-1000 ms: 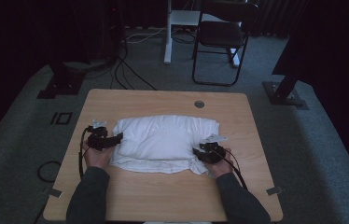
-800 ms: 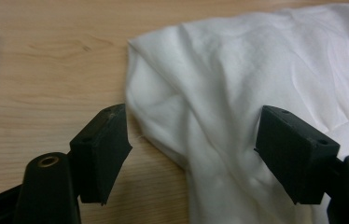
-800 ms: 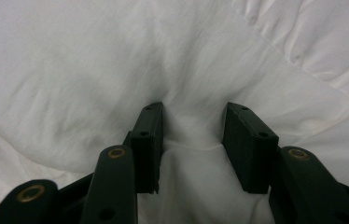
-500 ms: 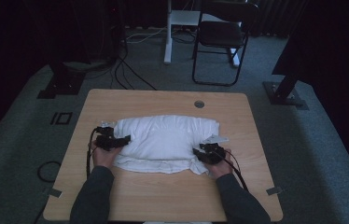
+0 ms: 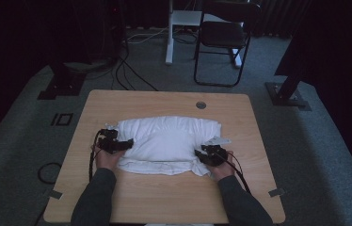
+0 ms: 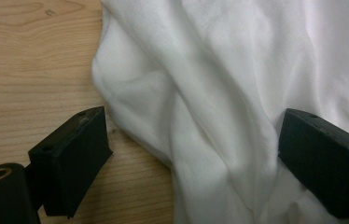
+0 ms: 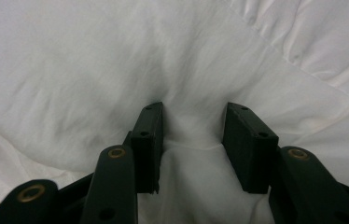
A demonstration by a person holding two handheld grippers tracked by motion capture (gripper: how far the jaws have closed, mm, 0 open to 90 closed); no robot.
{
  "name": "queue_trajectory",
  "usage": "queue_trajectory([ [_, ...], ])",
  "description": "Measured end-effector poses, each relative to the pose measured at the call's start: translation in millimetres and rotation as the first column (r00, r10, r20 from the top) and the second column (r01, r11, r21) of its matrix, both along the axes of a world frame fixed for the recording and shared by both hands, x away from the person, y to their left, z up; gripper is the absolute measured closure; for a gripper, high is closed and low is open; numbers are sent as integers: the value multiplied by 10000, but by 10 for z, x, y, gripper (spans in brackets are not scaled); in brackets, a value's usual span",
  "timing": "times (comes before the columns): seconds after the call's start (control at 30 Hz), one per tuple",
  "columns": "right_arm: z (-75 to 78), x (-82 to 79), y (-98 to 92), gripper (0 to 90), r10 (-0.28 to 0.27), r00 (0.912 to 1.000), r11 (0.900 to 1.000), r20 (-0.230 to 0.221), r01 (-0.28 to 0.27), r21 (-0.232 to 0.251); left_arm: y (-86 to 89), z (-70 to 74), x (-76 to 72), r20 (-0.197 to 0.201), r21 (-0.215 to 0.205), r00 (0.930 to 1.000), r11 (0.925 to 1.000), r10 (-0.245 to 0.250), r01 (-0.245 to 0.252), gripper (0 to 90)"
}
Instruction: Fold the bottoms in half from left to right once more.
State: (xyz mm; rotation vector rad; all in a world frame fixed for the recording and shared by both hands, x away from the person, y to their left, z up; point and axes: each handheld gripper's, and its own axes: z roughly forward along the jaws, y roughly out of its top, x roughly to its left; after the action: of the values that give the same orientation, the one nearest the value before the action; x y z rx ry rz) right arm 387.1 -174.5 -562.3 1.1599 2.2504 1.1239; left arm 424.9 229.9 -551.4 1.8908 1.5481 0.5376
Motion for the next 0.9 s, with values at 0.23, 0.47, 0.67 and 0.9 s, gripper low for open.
queue_trajectory([
  [0.23, -8, -9, -5, 569, -28, 10000, 10000, 24, 28, 67, -52, 2, -43, 45, 395, 9987, 9979, -513, 511, 157],
  [0.47, -14, -16, -5, 569, -81, 9999, 9999, 67, 81, 114, -118, 19, -88, 129, 382, 9979, 9973, -633, 627, 313],
  [0.67, -19, -20, -7, 569, -110, 9999, 9998, 95, 108, 173, -155, 33, -110, 131, 237, 9959, 9957, -898, 895, 468],
  [0.9, -21, -22, -10, 570, -120, 9999, 9998, 99, 119, 189, -164, 25, -125, 178, -205, 9913, 9912, -1303, 1307, 703],
])
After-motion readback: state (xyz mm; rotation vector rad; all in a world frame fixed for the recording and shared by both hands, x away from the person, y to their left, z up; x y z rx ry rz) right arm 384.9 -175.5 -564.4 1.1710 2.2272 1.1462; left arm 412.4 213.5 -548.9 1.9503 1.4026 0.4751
